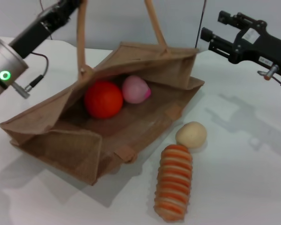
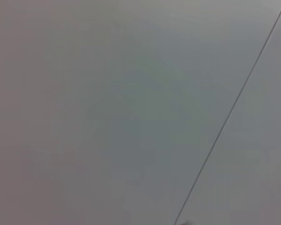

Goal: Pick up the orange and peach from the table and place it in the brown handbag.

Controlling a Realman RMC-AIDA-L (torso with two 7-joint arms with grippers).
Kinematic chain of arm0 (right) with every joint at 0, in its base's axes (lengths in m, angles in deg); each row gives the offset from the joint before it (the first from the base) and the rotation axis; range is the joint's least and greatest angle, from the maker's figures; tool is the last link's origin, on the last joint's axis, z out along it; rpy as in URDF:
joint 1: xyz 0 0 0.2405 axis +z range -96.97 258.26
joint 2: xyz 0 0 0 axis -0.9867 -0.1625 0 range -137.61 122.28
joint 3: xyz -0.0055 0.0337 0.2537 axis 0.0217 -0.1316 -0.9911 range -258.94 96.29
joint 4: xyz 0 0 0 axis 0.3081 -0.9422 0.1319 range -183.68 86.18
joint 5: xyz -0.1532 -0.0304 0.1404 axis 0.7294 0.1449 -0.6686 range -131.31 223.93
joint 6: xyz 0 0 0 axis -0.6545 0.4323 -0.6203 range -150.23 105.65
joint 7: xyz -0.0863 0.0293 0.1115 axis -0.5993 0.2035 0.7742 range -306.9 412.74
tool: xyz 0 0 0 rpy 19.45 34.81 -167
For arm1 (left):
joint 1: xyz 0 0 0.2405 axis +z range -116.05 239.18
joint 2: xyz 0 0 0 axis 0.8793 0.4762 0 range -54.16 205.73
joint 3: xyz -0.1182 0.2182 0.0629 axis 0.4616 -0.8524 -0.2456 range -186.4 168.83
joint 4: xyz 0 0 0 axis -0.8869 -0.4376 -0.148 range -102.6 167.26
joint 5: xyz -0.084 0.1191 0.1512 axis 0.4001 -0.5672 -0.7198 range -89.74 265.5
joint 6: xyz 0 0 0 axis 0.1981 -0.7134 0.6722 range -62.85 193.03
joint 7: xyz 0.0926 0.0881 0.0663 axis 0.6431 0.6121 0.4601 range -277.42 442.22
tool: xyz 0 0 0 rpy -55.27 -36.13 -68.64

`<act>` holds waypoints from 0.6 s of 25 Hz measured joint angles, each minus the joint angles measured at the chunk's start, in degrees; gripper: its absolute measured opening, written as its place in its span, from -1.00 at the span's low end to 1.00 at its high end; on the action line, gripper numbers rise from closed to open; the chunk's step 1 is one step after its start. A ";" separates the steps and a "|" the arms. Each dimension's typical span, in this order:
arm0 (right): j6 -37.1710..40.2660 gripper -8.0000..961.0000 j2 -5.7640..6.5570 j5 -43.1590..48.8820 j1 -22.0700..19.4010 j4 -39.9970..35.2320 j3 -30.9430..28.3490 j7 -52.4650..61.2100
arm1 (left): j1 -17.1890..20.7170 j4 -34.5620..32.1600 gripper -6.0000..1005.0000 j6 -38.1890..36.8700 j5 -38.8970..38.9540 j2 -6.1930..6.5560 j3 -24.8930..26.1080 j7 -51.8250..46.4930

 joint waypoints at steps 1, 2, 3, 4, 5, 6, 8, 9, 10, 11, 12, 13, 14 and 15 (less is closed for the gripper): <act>0.34 0.40 0.04 -0.56 -0.26 0.03 -0.01 -0.27 | 0.00 0.00 -0.63 0.00 0.00 0.00 0.00 0.00; 0.43 0.40 0.05 -0.85 -0.37 0.05 0.00 -0.33 | -0.20 0.40 -0.57 -0.48 -0.24 0.01 0.00 0.85; 0.44 0.40 0.08 -1.05 -0.43 0.05 0.00 -0.34 | -0.30 0.53 -0.51 -0.71 -0.42 0.02 -0.02 1.47; 0.44 0.40 0.08 -1.13 -0.46 0.05 0.00 -0.45 | -0.41 0.56 -0.45 -0.87 -0.69 0.00 -0.03 2.20; 0.45 0.40 0.08 -1.14 -0.48 0.05 0.00 -0.61 | -0.51 0.67 -0.39 -0.98 -1.02 -0.04 -0.06 3.00; 0.44 0.40 0.08 -1.17 -0.53 0.05 -0.10 -0.88 | -0.53 0.82 -0.33 -1.00 -1.34 -0.05 -0.08 3.65; 0.37 0.40 0.06 -1.23 -0.70 0.08 -0.65 -1.55 | -0.67 1.18 -0.24 -1.46 -1.67 -0.07 -0.09 4.86; 0.28 0.40 0.03 -1.25 -0.80 0.20 -1.18 -2.03 | -0.70 1.44 -0.20 -1.83 -1.67 -0.09 -0.08 5.59; 0.19 0.40 0.02 -1.27 -0.91 0.39 -1.73 -2.48 | -0.74 1.83 -0.16 -2.26 -1.60 -0.10 0.01 6.44; 0.19 0.40 0.00 -1.29 -1.06 0.79 -2.57 -3.11 | -0.76 2.37 -0.11 -2.65 -1.52 -0.14 0.13 7.44; 0.29 0.40 0.00 -1.30 -1.22 1.31 -3.55 -3.76 | -0.76 3.10 -0.07 -2.99 -1.36 -0.17 0.39 8.77; 0.59 0.40 -0.01 -1.31 -1.38 1.86 -4.44 -4.29 | -0.74 3.74 -0.03 -3.23 -1.20 -0.19 0.62 9.88; 0.95 0.40 -0.02 -1.31 -1.56 2.21 -5.25 -4.71 | -0.65 4.31 0.01 -3.36 -0.87 -0.19 0.86 11.27; 1.26 0.40 -0.03 -1.31 -1.78 2.57 -6.16 -5.36 | -0.53 4.93 0.06 -3.48 -0.38 -0.19 1.12 12.61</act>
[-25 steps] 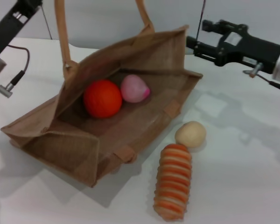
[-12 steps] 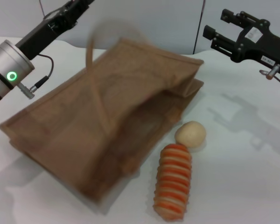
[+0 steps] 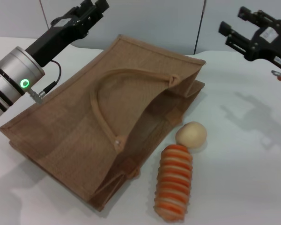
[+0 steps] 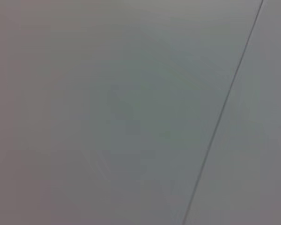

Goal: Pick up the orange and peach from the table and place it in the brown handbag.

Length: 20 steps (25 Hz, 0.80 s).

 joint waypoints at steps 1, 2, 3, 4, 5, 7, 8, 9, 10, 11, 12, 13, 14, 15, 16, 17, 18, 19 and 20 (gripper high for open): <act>0.16 0.40 -0.02 -0.01 -0.17 0.29 -0.87 -0.81 | 0.11 0.54 0.10 -0.17 0.55 0.00 0.18 1.30; 0.21 0.40 -0.07 -0.03 -0.29 0.79 -2.12 -2.22 | 0.25 1.29 0.14 -0.44 1.46 0.00 0.34 3.11; 0.16 0.40 -0.13 -0.04 -0.35 1.34 -3.27 -3.57 | 0.42 2.19 0.15 -0.95 2.60 -0.02 0.45 5.26; 0.05 0.40 -0.16 -0.05 -0.43 2.24 -4.55 -5.29 | 0.58 2.79 0.17 -1.36 3.41 -0.04 0.48 6.54; 0.01 0.40 -0.17 -0.06 -0.52 3.18 -5.98 -7.15 | 0.81 3.87 0.18 -2.00 4.85 -0.06 0.49 9.19; 0.00 0.40 -0.18 -0.08 -0.84 4.96 -9.08 -11.11 | 1.22 5.71 0.20 -2.88 7.31 -0.09 0.50 13.14; 0.01 0.40 -0.18 -0.07 -1.06 5.80 -10.80 -13.26 | 1.48 6.91 0.20 -3.35 9.10 -0.11 0.51 15.93; 0.07 0.40 -0.18 -0.08 -1.32 6.69 -12.83 -15.31 | 1.70 7.88 0.20 -3.64 10.54 -0.14 0.51 17.98; 0.19 0.40 -0.18 -0.09 -1.50 7.71 -15.07 -17.42 | 1.93 8.89 0.20 -3.99 12.36 -0.16 0.52 20.61; 0.29 0.40 -0.19 -0.09 -1.66 8.67 -17.21 -19.37 | 2.15 10.07 0.20 -4.36 14.27 -0.17 0.52 23.24; 0.33 0.40 -0.18 -0.10 -1.75 9.54 -19.15 -20.90 | 2.31 10.99 0.20 -4.74 15.96 -0.17 0.53 25.61; 0.34 0.40 -0.18 -0.09 -1.92 10.47 -21.44 -22.45 | 2.47 11.54 0.20 -5.23 17.13 -0.19 0.53 27.07; 0.26 0.39 -0.18 -0.10 -2.14 11.28 -23.65 -23.87 | 2.65 12.22 0.20 -6.13 18.80 -0.21 0.55 28.89; 0.14 0.39 -0.18 -0.09 -2.42 11.99 -25.75 -25.21 | 2.73 12.62 0.20 -7.21 20.23 -0.28 0.55 29.84; 0.07 0.39 -0.18 -0.10 -2.69 12.59 -27.58 -26.30 | 2.77 12.92 0.20 -8.54 21.76 -0.36 0.55 30.50; 0.03 0.39 -0.18 -0.10 -2.96 13.13 -29.29 -27.43 | 2.78 13.12 0.20 -9.41 22.78 -0.42 0.55 30.84; 0.02 0.39 -0.18 -0.10 -3.31 13.85 -31.68 -28.90 | 2.90 13.42 0.19 -10.64 24.62 -0.46 0.56 31.39; 0.05 0.39 -0.18 -0.11 -3.62 14.40 -33.54 -30.19 | 3.05 13.63 0.19 -11.32 25.92 -0.48 0.56 31.86; 0.18 0.39 -0.18 -0.10 -3.93 14.83 -34.94 -31.22 | 3.52 13.88 0.19 -12.16 28.57 -0.52 0.56 33.00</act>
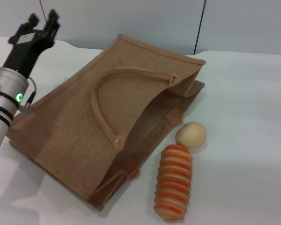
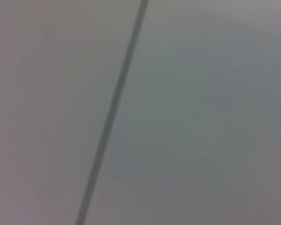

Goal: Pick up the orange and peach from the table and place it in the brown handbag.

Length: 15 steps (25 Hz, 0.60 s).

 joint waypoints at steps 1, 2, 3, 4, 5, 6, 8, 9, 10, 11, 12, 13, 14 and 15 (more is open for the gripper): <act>0.28 0.39 0.00 0.00 -0.34 0.42 -1.44 -1.02 | 0.30 0.07 0.19 -0.15 0.89 0.00 0.00 0.29; 0.60 0.39 0.00 -0.01 -0.66 0.76 -2.68 -1.75 | 0.30 0.07 0.19 -0.15 0.89 0.00 0.00 0.29; 0.93 0.39 0.00 0.00 -1.01 0.92 -3.43 -2.07 | 0.67 0.08 0.19 -0.11 1.67 0.00 0.00 0.31; 1.17 0.39 0.00 0.01 -1.31 1.00 -3.98 -2.22 | 1.06 0.12 0.19 0.05 2.31 0.00 0.00 0.20; 1.36 0.39 0.00 0.00 -1.62 1.00 -4.56 -2.27 | 1.27 0.14 0.19 0.25 2.72 0.00 0.00 0.09; 1.41 0.39 0.00 0.00 -1.86 1.01 -4.83 -2.29 | 1.48 0.17 0.19 0.43 3.27 0.00 0.00 0.06; 1.48 0.39 0.00 0.01 -2.09 1.02 -5.08 -2.32 | 1.73 0.19 0.19 0.57 3.75 0.00 0.00 0.06; 1.48 0.39 0.00 0.02 -2.15 1.03 -5.11 -2.33 | 1.82 0.19 0.19 0.58 3.84 0.01 0.00 0.06; 1.49 0.39 0.00 0.03 -2.17 1.05 -5.12 -2.33 | 1.88 0.20 0.19 0.59 3.85 0.00 -0.01 0.06; 1.49 0.39 0.00 0.03 -2.17 1.05 -5.13 -2.33 | 1.92 0.21 0.18 0.59 3.86 0.00 -0.01 0.07; 1.49 0.39 0.00 0.04 -2.17 1.06 -5.14 -2.32 | 1.92 0.22 0.18 0.60 3.87 0.00 -0.01 0.07; 1.49 0.39 0.00 0.04 -2.17 1.07 -5.14 -2.30 | 1.93 0.22 0.18 0.61 3.88 0.00 0.00 0.07; 1.49 0.39 0.00 0.04 -2.17 1.07 -5.15 -2.27 | 1.93 0.23 0.18 0.60 3.96 0.00 -0.01 0.06; 1.49 0.39 0.00 0.04 -2.17 1.07 -5.15 -2.25 | 1.91 0.25 0.18 0.51 4.26 0.01 -0.01 0.05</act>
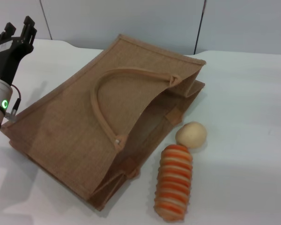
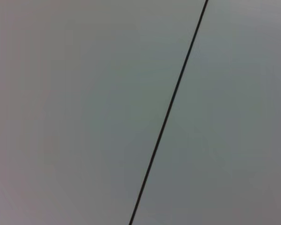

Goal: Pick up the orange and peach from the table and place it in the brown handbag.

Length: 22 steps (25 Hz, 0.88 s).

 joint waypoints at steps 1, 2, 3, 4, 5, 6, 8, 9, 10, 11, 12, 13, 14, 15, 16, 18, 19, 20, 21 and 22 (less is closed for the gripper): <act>0.00 0.39 0.00 0.00 0.01 0.00 -0.01 0.02 | -0.02 0.00 0.18 -0.12 0.17 0.00 0.00 -0.01; 0.00 0.39 0.00 0.00 0.04 0.00 -0.02 0.11 | -0.06 0.03 0.17 -0.36 0.58 0.00 0.00 -0.04; 0.00 0.39 0.00 0.00 0.05 0.00 -0.02 0.23 | -0.07 0.04 0.17 -0.48 0.79 0.00 0.00 -0.05; 0.00 0.39 0.00 0.00 0.06 0.00 -0.03 0.39 | -0.07 0.07 0.17 -0.53 0.97 0.00 0.00 -0.09; 0.00 0.39 0.01 0.00 0.06 0.00 -0.04 0.59 | -0.05 0.10 0.17 -0.55 1.12 0.00 0.00 -0.14; 0.00 0.39 0.01 0.00 0.06 0.00 -0.04 0.59 | -0.04 0.10 0.17 -0.57 1.18 0.00 0.00 -0.18; 0.00 0.39 0.06 0.00 0.07 0.00 -0.06 0.63 | -0.02 0.10 0.17 -0.58 1.44 0.00 0.00 -0.21; 0.00 0.39 0.06 0.00 0.08 0.00 -0.06 0.63 | -0.01 0.10 0.17 -0.58 1.54 0.00 0.00 -0.21; 0.00 0.39 0.07 0.00 0.08 0.00 -0.07 0.63 | -0.01 0.11 0.17 -0.58 1.65 0.00 0.00 -0.21; 0.00 0.39 0.07 0.00 0.09 0.00 -0.07 0.63 | 0.00 0.20 0.17 -0.59 1.68 0.00 0.00 -0.21; 0.00 0.39 0.08 0.00 0.09 0.00 -0.07 0.63 | 0.01 0.36 0.17 -0.59 1.70 0.01 0.00 -0.21; 0.00 0.39 0.07 0.00 0.09 0.00 -0.07 0.63 | 0.04 0.54 0.17 -0.59 1.73 0.03 0.00 -0.21; 0.05 0.39 0.05 0.00 0.08 0.00 -0.07 0.63 | 0.05 0.64 0.17 -0.59 1.74 0.04 0.00 -0.21; 0.14 0.39 0.03 0.00 0.06 0.00 -0.07 0.63 | 0.11 0.72 0.17 -0.59 1.77 0.07 0.00 -0.21; 0.20 0.39 0.01 0.00 0.04 0.00 -0.07 0.63 | 0.12 0.72 0.17 -0.59 1.78 0.08 0.00 -0.21; 0.30 0.39 0.00 0.00 0.04 0.00 -0.07 0.63 | 0.12 0.72 0.17 -0.59 1.78 0.08 0.00 -0.21; 0.45 0.39 0.00 0.00 0.03 0.00 -0.07 0.63 | 0.13 0.72 0.17 -0.59 1.79 0.09 0.00 -0.21; 0.66 0.39 0.00 0.00 -0.01 0.00 -0.07 0.63 | 0.14 0.72 0.17 -0.59 1.80 0.09 0.00 -0.20; 0.86 0.39 0.00 0.00 -0.05 0.02 -0.07 0.63 | 0.14 0.72 0.17 -0.59 1.81 0.09 0.00 -0.20; 1.00 0.39 0.00 0.00 -0.07 0.05 -0.07 0.63 | 0.14 0.72 0.17 -0.59 1.82 0.09 0.00 -0.20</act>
